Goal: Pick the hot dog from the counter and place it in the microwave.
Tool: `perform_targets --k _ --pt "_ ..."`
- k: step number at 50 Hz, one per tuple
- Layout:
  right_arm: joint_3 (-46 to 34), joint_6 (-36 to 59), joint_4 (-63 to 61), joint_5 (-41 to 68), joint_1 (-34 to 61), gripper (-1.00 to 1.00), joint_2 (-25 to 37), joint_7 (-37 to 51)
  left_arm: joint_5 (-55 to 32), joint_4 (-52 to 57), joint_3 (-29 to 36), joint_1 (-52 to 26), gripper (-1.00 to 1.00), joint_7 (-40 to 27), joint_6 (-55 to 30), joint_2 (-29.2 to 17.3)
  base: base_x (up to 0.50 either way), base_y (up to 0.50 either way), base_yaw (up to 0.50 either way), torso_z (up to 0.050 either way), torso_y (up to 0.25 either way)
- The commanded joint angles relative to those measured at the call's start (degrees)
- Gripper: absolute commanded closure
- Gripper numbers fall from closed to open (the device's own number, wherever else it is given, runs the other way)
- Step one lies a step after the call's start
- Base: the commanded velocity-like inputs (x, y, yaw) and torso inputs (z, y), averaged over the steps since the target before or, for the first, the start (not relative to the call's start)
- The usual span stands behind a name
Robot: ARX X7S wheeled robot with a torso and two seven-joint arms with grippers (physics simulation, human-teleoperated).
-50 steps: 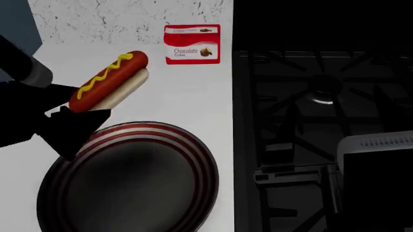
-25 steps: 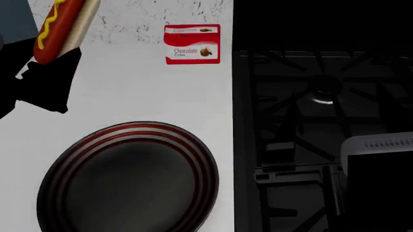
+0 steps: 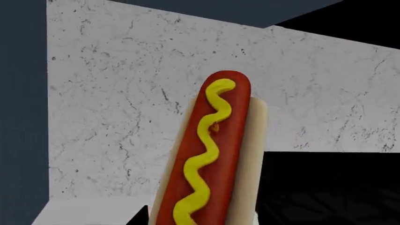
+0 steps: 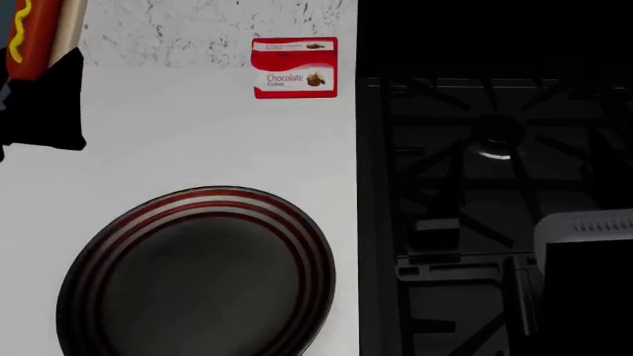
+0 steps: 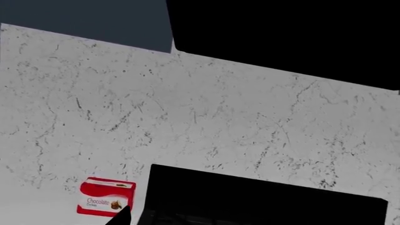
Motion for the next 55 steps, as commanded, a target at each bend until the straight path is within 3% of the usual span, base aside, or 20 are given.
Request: perform_targets --k 1,36,46,55 --pt "-0.1 -0.8 0.5 -0.4 -0.7 -1.00 0.2 0.1 -0.2 0.5 0.0 0.6 1.00 -2.2 1.3 0.6 0.00 0.00 0.00 0.000 0.000" --pt "0.2 -1.8 0.8 0.3 -1.6 -1.00 0.5 0.3 1.6 2.1 2.5 -0.3 1.00 -1.6 0.8 0.9 -0.42 0.07 0.00 0.000 0.000" --pt "0.6 -2.8 1.2 0.5 -2.6 -1.00 0.4 0.2 1.9 2.3 2.7 0.2 1.00 -1.6 1.2 0.8 0.00 0.00 0.00 0.000 0.000" --pt "1.8 -2.8 0.6 1.4 -3.1 -1.00 0.2 0.6 1.5 2.5 2.5 0.4 1.00 -1.7 1.1 0.8 0.00 -0.50 0.00 0.000 0.000"
